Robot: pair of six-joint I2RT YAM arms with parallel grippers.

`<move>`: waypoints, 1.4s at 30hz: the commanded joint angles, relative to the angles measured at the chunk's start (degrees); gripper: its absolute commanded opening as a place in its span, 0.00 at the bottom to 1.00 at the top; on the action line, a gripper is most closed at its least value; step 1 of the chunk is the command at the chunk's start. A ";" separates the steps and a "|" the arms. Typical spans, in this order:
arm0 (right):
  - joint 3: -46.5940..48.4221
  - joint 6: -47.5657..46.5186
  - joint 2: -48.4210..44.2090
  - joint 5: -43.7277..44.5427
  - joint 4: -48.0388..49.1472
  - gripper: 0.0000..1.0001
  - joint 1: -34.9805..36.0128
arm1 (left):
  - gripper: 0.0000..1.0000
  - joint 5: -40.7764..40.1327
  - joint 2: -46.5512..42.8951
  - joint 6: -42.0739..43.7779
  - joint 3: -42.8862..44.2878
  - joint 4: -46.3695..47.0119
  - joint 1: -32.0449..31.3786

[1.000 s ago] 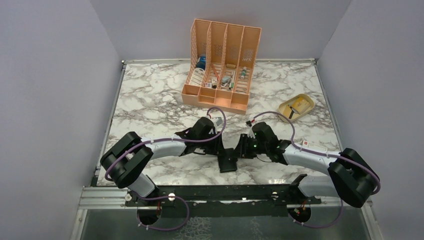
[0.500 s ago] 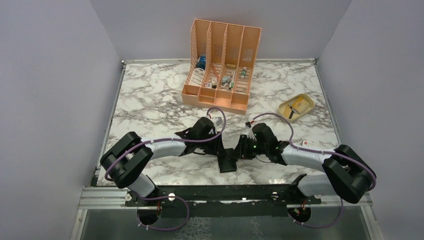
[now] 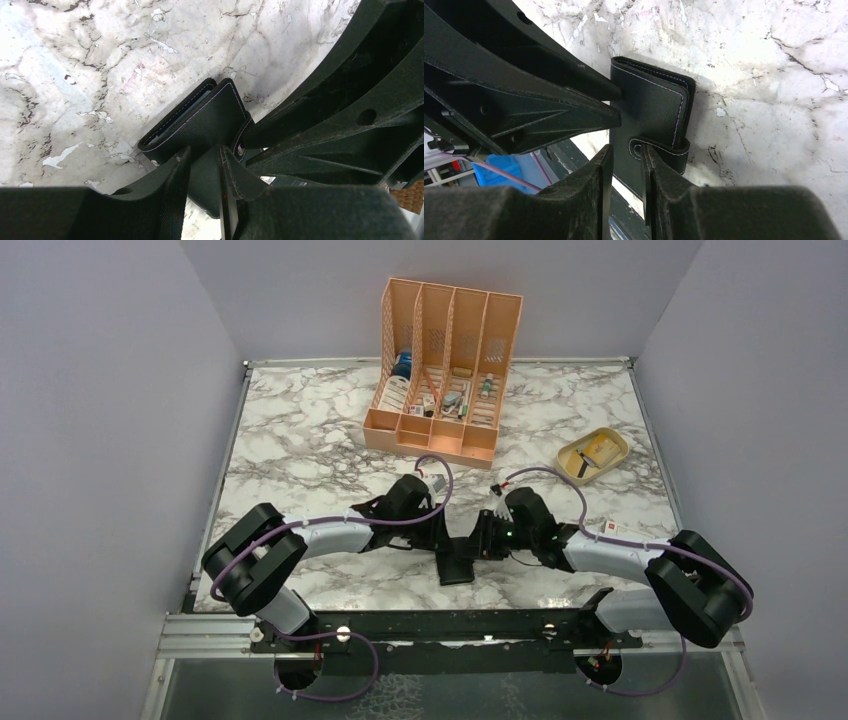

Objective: Put the credit cards into the card holder
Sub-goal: Close the card holder at the center of the board.

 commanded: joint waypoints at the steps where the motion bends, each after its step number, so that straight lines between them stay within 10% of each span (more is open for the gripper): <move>1: -0.36 0.76 -0.37 -1.78 1.98 0.27 0.35 | 0.29 -1.09 1.90 0.12 -0.34 -2.60 -1.04; 42: 3.93 -2.89 2.80 6.83 -7.12 0.10 2.79 | 0.29 -1.29 1.80 -0.77 -0.91 -1.73 -1.40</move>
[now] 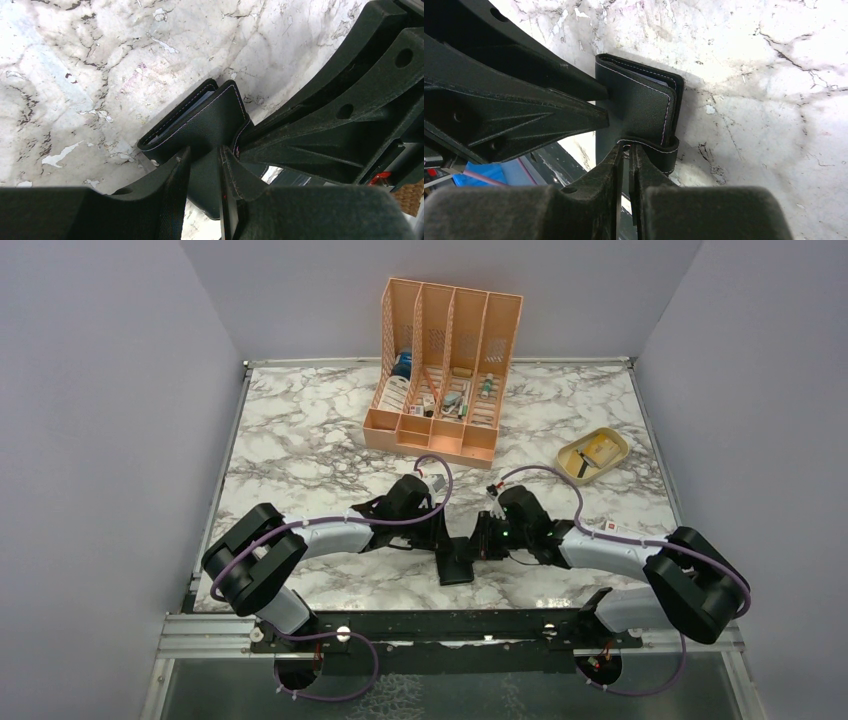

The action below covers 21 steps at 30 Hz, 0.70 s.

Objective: Put the credit cards into the card holder
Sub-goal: Close the card holder at the center of the board.

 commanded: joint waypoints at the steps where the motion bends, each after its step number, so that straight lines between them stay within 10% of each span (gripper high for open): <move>1: 1.24 -1.01 1.55 4.58 -2.56 0.09 1.35 | 0.29 -1.25 1.87 0.01 -0.99 -1.72 -1.25; 21: 8.89 -3.41 7.77 17.11 -21.54 0.07 5.09 | 0.29 0.41 1.39 -2.01 -2.89 1.65 -1.29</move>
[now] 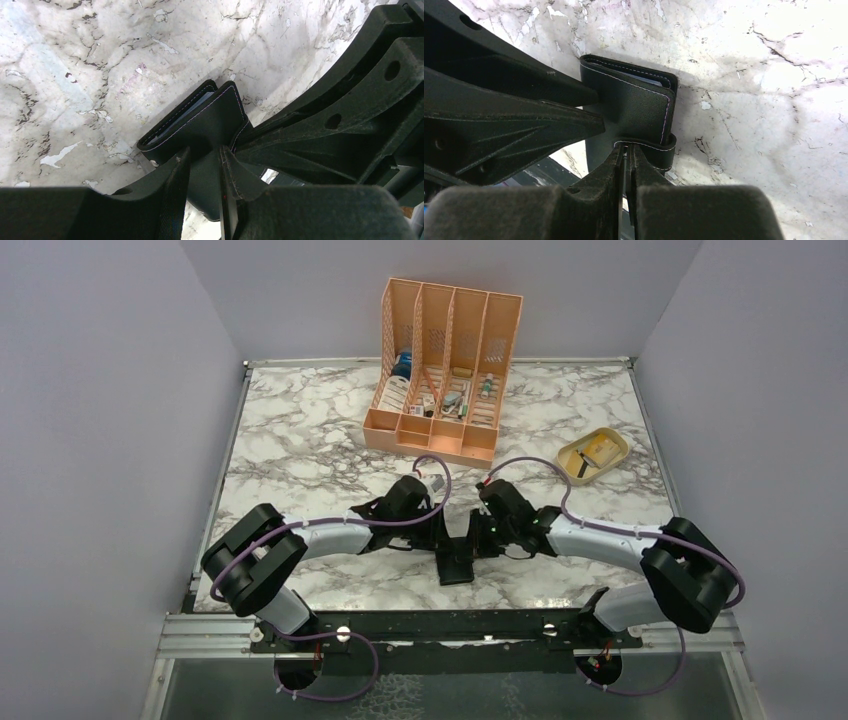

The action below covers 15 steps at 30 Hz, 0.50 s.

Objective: Put the credit cards into the card holder
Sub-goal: Close the card holder at the center of the board.

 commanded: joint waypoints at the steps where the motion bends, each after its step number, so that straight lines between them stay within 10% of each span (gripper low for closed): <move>1: -0.33 -1.25 4.98 9.43 -6.96 0.06 1.49 | 0.29 0.47 1.31 -0.75 -1.96 -0.10 -1.28; 15: 4.44 0.44 10.84 16.86 -15.00 0.06 5.85 | 0.28 0.53 0.20 -1.76 -3.63 1.69 -1.26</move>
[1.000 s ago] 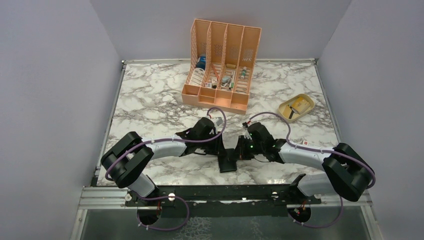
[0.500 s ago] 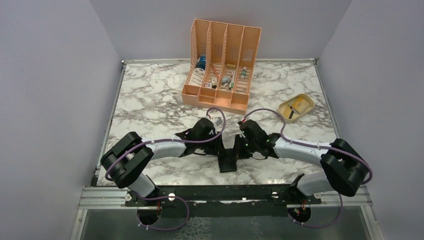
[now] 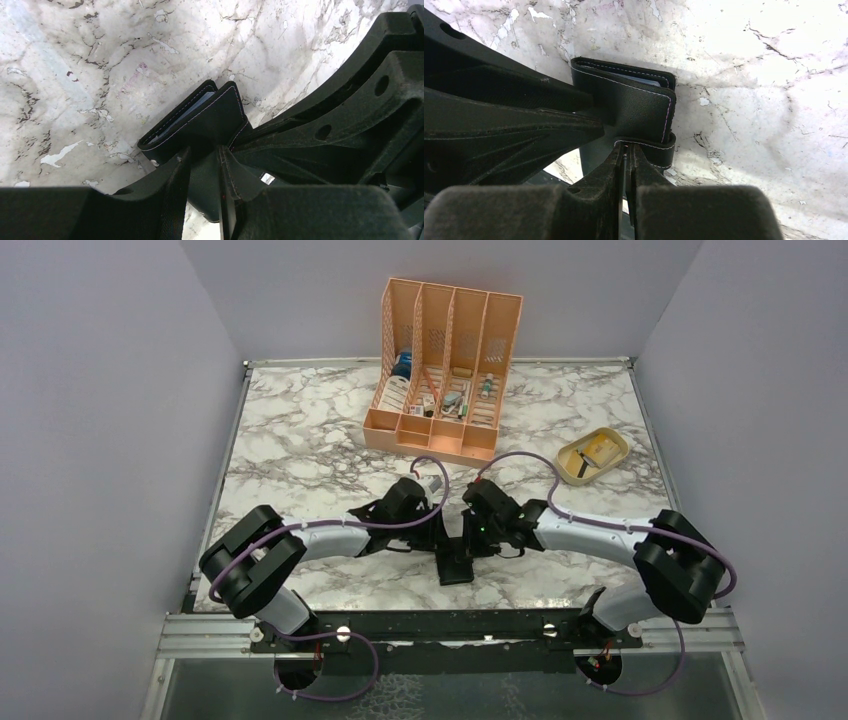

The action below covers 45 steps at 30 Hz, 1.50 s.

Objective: Put the credit cards into the card holder
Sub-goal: Close the card holder at the center of the board, then reset both arms

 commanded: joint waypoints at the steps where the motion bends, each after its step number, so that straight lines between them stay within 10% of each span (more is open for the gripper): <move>1: -2.95 0.01 5.99 9.22 -5.32 0.06 1.47 | 0.28 0.50 0.50 -0.73 -2.00 -0.83 -1.30; 20: -1.26 0.85 -19.92 10.16 -1.33 0.37 1.61 | 0.54 -19.18 -27.10 6.23 3.20 -17.01 -0.61; 24: 1.06 -0.89 -28.65 14.60 -4.86 0.61 1.57 | 0.67 -23.28 -34.59 8.49 6.76 -21.94 -0.58; 27: 3.06 -2.17 -33.13 17.91 -7.52 0.76 1.61 | 0.98 -25.58 -38.33 10.16 9.52 -25.52 -0.61; 45: 4.36 -0.79 -47.92 29.43 -14.77 0.88 1.59 | 0.99 -34.93 -46.52 9.73 9.10 -26.67 -0.61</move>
